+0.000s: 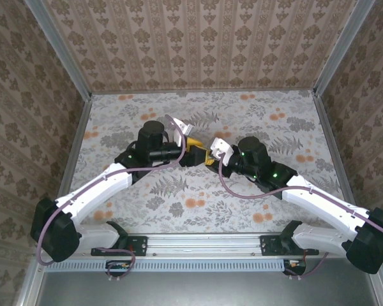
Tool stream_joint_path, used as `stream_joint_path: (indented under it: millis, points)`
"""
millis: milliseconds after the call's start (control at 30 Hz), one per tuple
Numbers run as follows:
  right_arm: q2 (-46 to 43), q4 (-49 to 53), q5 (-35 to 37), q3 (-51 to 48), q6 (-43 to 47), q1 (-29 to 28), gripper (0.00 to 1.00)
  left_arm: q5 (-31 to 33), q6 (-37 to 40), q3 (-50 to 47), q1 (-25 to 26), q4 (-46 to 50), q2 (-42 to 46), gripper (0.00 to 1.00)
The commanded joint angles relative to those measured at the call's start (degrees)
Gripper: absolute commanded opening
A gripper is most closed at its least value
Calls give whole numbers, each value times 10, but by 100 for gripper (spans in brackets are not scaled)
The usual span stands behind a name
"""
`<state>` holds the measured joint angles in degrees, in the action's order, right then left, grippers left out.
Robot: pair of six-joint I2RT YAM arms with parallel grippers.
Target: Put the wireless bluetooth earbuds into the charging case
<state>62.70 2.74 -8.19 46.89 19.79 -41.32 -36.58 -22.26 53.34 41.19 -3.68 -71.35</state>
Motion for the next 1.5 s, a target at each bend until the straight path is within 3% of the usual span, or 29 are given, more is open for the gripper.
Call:
stream_joint_path:
  millis: [0,267,433,667,867,1100,1467]
  points:
    - [-4,-35,-11,17,4,-3,31,-26,6,17,3,4,-9,63]
    - [-2,-53,-10,18,0,-3,32,-16,3,17,2,7,-6,48]
    - [-3,-43,-10,26,4,-3,34,-9,-7,24,-5,17,-5,31]
    - [-26,-62,-4,4,5,4,44,27,-121,-10,-27,-76,12,16]
    - [-46,-147,-113,-45,-41,67,63,33,-230,-29,-29,-162,13,15]
    - [-32,-210,-188,-54,-40,107,66,34,-299,-34,-25,-199,17,14]
    - [28,-296,-255,-22,-61,145,64,17,-316,-30,-21,-213,19,15]
